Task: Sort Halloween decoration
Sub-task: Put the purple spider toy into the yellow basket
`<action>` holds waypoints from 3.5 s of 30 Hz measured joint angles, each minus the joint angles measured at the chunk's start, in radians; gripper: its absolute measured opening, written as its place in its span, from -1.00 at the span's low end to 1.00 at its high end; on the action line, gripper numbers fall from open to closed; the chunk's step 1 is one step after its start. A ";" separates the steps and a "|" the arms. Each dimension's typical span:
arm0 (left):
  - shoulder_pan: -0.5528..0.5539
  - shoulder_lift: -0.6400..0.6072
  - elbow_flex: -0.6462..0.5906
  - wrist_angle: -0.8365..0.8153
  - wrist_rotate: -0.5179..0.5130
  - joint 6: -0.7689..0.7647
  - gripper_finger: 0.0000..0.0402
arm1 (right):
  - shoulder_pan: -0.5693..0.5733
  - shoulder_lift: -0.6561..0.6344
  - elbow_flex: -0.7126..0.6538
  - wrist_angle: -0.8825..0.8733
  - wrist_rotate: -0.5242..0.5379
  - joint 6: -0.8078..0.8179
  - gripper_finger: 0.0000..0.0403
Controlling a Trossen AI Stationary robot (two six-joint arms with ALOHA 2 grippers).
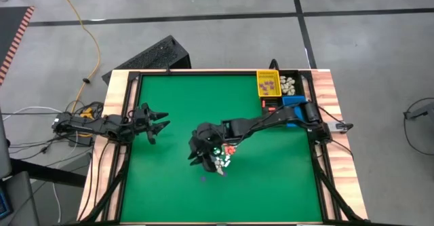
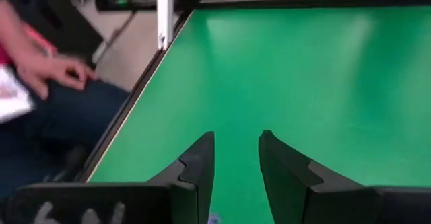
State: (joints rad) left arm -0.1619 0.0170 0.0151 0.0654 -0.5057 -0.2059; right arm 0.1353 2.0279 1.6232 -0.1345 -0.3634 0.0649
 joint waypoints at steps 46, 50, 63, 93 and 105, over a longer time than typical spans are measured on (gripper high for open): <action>0.000 0.000 0.000 0.000 0.001 0.000 -0.11 | 0.062 -0.338 0.137 -1.063 0.204 -0.097 -0.46; 0.000 0.000 0.000 0.000 0.001 0.000 -0.11 | 0.100 -0.608 -0.145 -0.725 0.325 0.017 -0.46; 0.000 0.000 0.000 0.000 0.001 0.000 -0.11 | 0.209 -0.828 -0.884 0.348 0.490 0.310 -0.46; 0.000 0.000 0.000 0.000 0.001 0.000 -0.11 | 0.362 -0.191 -0.555 0.183 0.457 0.346 -0.46; 0.000 0.000 0.000 0.000 0.001 0.000 -0.11 | 0.347 -0.196 -0.556 0.136 0.581 0.391 -0.46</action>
State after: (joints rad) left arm -0.1619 0.0174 0.0151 0.0654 -0.5049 -0.2058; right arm 0.4820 1.8320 1.0668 0.0012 0.2178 0.4563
